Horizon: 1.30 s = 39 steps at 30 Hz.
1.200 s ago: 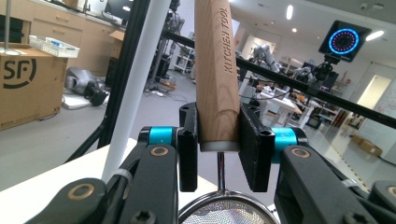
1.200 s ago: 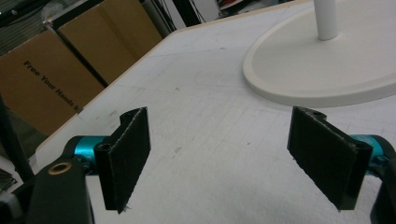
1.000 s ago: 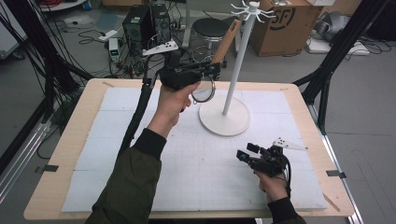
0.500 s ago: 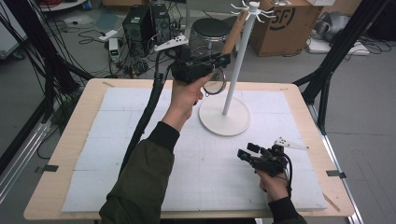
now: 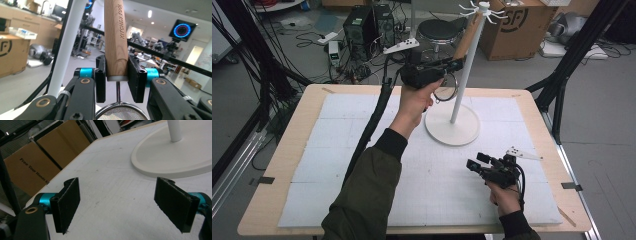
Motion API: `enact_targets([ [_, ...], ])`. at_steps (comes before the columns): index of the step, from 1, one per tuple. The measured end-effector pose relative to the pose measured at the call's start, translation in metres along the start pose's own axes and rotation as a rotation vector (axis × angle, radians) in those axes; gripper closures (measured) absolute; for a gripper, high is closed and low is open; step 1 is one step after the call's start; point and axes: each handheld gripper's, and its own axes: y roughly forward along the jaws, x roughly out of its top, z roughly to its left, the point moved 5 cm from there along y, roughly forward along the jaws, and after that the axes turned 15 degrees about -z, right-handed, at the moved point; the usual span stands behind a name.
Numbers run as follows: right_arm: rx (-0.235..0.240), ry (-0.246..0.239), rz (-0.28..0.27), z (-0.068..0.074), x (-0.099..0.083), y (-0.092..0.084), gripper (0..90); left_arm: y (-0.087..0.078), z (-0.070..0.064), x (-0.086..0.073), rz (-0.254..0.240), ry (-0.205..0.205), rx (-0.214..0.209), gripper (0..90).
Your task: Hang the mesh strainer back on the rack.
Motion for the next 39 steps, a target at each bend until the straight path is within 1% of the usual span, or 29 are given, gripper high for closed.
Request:
enact_targets([
  [2,0.001,-0.001,0.0,0.0,0.0,0.0,20.2,0.001,0.003,-0.002,0.006,-0.003,0.005,71.1],
  [3,0.003,-0.007,-0.003,0.0,0.0,0.0,20.2,0.002,0.004,-0.004,0.006,0.003,0.011,71.1],
  [5,0.002,-0.004,-0.002,0.0,0.0,0.0,20.2,0.003,0.006,-0.006,0.008,0.006,0.011,71.1],
  [11,0.005,-0.002,0.001,-0.001,0.0,0.0,20.2,0.005,0.008,-0.005,-0.032,0.004,0.016,71.0],
  [15,0.009,-0.004,0.0,-0.001,0.0,0.001,20.2,0.007,0.011,-0.009,-0.03,-0.001,0.023,71.0],
  [17,0.01,-0.001,0.004,0.0,-0.001,0.001,20.2,0.007,0.012,-0.01,-0.039,0.001,0.027,71.0],
  [19,0.011,-0.009,0.003,0.0,0.0,0.001,20.2,0.007,0.013,-0.011,-0.044,-0.008,0.029,70.9],
  [23,0.006,-0.009,0.0,0.0,0.0,-0.001,20.2,0.008,0.015,-0.015,-0.021,-0.008,0.038,70.6],
  [24,0.007,-0.009,-0.002,0.0,0.0,-0.001,20.2,0.008,0.016,-0.016,-0.014,-0.013,0.049,70.3],
  [25,0.004,-0.009,-0.005,0.0,0.0,-0.001,20.2,0.008,0.017,-0.016,-0.01,-0.019,0.062,69.4],
  [27,0.003,-0.011,0.0,0.001,0.0,-0.001,20.2,0.008,0.018,-0.016,-0.01,-0.026,0.06,67.8],
  [28,0.005,-0.015,0.001,0.001,0.0,0.0,20.2,0.008,0.018,-0.015,-0.012,-0.028,0.065,66.6],
  [32,0.005,-0.01,0.0,0.001,0.0,-0.001,20.2,0.009,0.018,-0.014,-0.014,-0.04,0.062,64.3],
  [34,0.004,-0.015,-0.005,0.0,0.0,-0.001,20.2,0.009,0.018,-0.014,-0.018,-0.039,0.059,63.0],
  [37,0.004,-0.01,0.0,0.001,0.0,-0.001,20.2,0.01,0.018,-0.013,-0.028,-0.037,0.062,57.0],
  [39,0.005,-0.012,0.0,0.001,0.0,-0.001,20.2,0.01,0.019,-0.012,-0.025,-0.03,0.082,51.4],
])
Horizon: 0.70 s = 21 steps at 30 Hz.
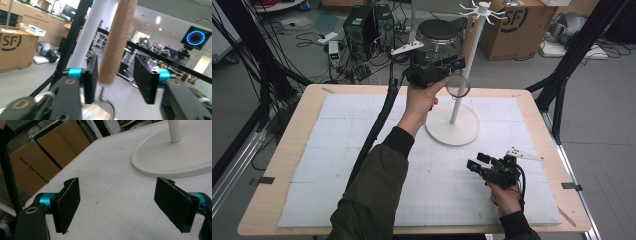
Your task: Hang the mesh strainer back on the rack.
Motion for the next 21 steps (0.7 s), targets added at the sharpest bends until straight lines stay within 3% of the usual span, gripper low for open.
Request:
enact_targets([
  [4,-0.002,-0.006,-0.001,-0.001,0.0,0.0,20.2,-0.001,0.0,0.0,0.012,0.017,0.01,42.7],
  [10,-0.004,-0.006,0.0,0.0,0.0,0.0,20.2,-0.008,-0.01,0.001,0.02,0.064,-0.022,35.9],
  [14,-0.002,-0.02,0.0,0.001,-0.001,0.002,20.3,-0.022,-0.014,0.003,0.023,0.073,-0.041,29.9],
  [21,-0.007,-0.031,0.006,0.007,-0.001,-0.002,20.2,-0.051,-0.018,0.003,0.027,0.067,-0.033,26.5],
])
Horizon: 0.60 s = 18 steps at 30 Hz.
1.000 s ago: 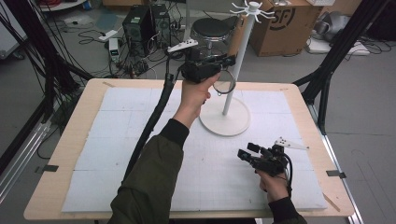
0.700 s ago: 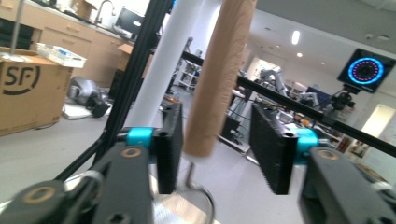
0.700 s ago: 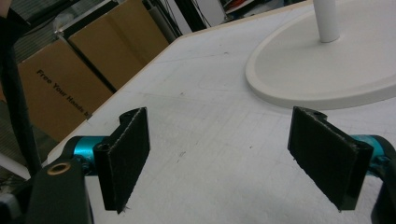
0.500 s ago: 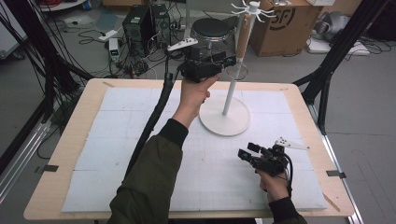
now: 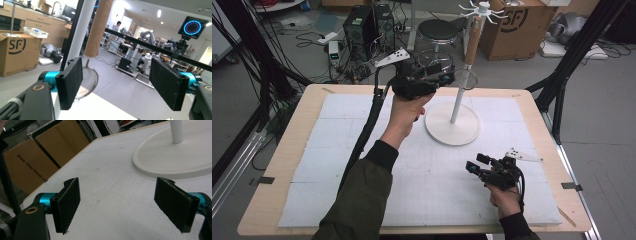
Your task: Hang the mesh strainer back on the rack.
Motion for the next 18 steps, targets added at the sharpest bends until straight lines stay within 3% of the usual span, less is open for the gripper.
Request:
enact_targets([
  [3,-0.002,-0.008,-0.005,0.0,0.001,-0.001,20.2,-0.009,-0.007,-0.001,0.033,0.029,0.002,22.0],
  [6,-0.007,-0.007,-0.003,0.001,0.0,0.0,20.2,-0.021,-0.012,0.004,-0.003,0.045,0.005,22.6],
  [18,-0.01,-0.027,0.0,0.001,0.0,0.003,19.9,-0.061,-0.006,0.007,0.006,0.053,0.048,23.2],
])
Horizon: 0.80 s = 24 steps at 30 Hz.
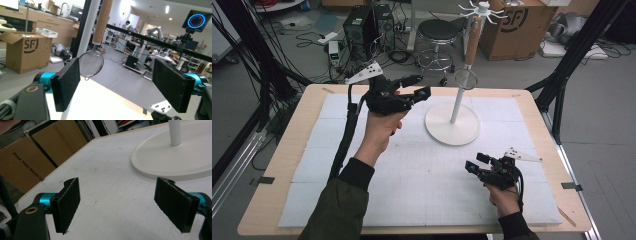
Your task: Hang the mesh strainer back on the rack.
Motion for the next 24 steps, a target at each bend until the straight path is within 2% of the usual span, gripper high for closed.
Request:
enact_targets([
  [10,0.0,-0.012,-0.001,0.002,0.0,0.001,19.7,-0.026,0.003,-0.01,-0.013,-0.042,0.014,23.5],
  [17,0.0,-0.014,0.005,0.004,-0.001,0.002,19.7,-0.053,0.011,-0.025,0.001,-0.054,0.042,23.9],
  [20,-0.001,-0.013,0.006,0.003,-0.001,0.002,19.3,-0.069,0.008,-0.034,0.013,-0.053,0.034,23.9],
  [22,-0.003,-0.015,0.005,0.003,-0.001,0.002,19.2,-0.079,0.01,-0.04,0.025,-0.044,0.042,24.1],
  [24,-0.002,-0.022,0.009,0.004,-0.002,0.002,19.2,-0.09,0.012,-0.047,0.027,-0.053,0.054,24.1],
])
